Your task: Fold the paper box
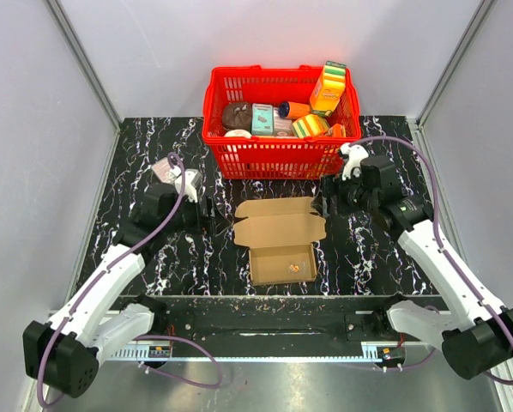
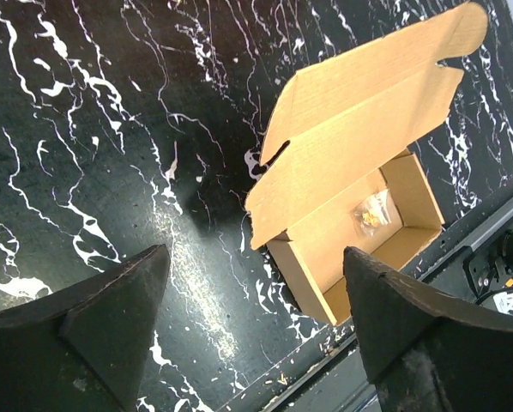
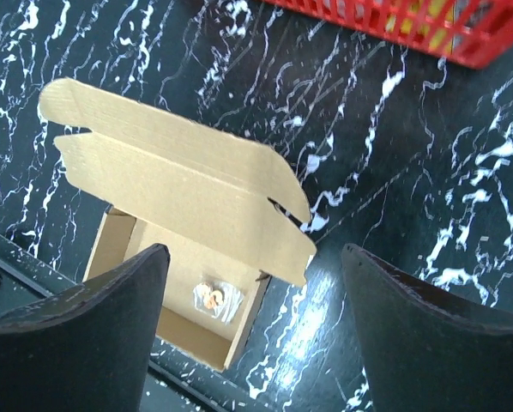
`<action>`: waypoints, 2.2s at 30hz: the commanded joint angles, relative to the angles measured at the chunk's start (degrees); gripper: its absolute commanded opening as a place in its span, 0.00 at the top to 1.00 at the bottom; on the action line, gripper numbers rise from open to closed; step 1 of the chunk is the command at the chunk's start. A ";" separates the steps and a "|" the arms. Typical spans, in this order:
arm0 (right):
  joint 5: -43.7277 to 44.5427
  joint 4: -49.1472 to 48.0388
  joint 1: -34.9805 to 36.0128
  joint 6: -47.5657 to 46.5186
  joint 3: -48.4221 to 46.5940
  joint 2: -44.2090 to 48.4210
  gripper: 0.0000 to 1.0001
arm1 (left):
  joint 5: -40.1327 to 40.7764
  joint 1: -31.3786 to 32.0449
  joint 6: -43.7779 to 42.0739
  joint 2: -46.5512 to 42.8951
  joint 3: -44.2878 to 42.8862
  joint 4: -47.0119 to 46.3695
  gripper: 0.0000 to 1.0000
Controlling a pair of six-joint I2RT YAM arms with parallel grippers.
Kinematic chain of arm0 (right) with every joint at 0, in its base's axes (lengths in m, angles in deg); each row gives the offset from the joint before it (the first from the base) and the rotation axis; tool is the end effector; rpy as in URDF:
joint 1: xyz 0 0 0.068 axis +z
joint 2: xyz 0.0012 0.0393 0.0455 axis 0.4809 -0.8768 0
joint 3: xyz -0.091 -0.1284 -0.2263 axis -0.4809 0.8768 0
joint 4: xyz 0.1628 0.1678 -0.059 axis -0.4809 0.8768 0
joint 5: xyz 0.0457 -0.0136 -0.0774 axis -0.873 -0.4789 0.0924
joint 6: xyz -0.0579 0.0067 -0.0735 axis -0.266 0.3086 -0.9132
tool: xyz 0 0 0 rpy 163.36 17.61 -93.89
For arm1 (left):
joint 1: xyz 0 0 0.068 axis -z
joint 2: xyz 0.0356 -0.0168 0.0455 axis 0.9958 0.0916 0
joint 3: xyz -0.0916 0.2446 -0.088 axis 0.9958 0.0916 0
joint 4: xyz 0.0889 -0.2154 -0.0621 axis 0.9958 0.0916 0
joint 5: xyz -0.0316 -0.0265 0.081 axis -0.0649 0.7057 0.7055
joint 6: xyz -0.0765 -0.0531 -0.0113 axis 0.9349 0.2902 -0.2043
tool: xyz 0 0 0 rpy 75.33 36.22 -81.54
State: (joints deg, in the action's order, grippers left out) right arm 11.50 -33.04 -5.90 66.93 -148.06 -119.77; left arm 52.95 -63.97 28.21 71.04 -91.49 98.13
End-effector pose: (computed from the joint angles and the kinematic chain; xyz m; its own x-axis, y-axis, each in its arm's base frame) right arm 0.2222 0.1126 0.3151 -0.5673 -0.1305 -0.8131 -0.4830 0.8524 0.2002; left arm 0.1901 -0.1035 0.2603 -0.6746 -0.0744 -0.7344 0.4065 0.7930 -0.4537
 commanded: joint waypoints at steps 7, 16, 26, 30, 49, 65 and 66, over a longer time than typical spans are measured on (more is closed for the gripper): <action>-5.85 2.73 -3.25 0.64 3.91 -4.37 0.08 | -2.30 1.54 -4.19 3.40 -1.11 -2.24 0.09; -7.35 -0.86 -3.34 -3.67 4.96 -7.46 0.10 | 3.06 10.51 -6.30 10.07 -4.36 -2.07 0.09; -7.35 -2.89 -3.34 -5.52 4.62 -11.50 0.11 | 12.29 11.22 -6.83 14.13 -7.17 -1.80 0.10; -6.82 -3.07 -3.43 -5.52 4.00 -12.82 0.16 | 10.98 11.30 -7.36 16.50 -8.05 -2.50 0.11; -12.00 -3.42 -4.39 -9.12 2.59 -17.83 0.36 | 7.46 11.31 -7.62 21.60 -8.58 -6.20 0.12; -14.99 -2.90 -4.83 -8.68 2.42 -17.74 0.52 | 4.74 11.31 -6.48 23.97 -9.11 -8.40 0.31; -14.73 -2.37 -4.83 -8.68 2.24 -17.48 0.53 | 4.82 11.31 -6.48 23.88 -9.11 -8.31 0.32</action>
State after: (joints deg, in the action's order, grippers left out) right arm -1.57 -34.39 -10.18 58.49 -142.97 -137.81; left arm 59.51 -52.82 21.44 95.39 -98.20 92.38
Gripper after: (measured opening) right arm 0.487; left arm 0.704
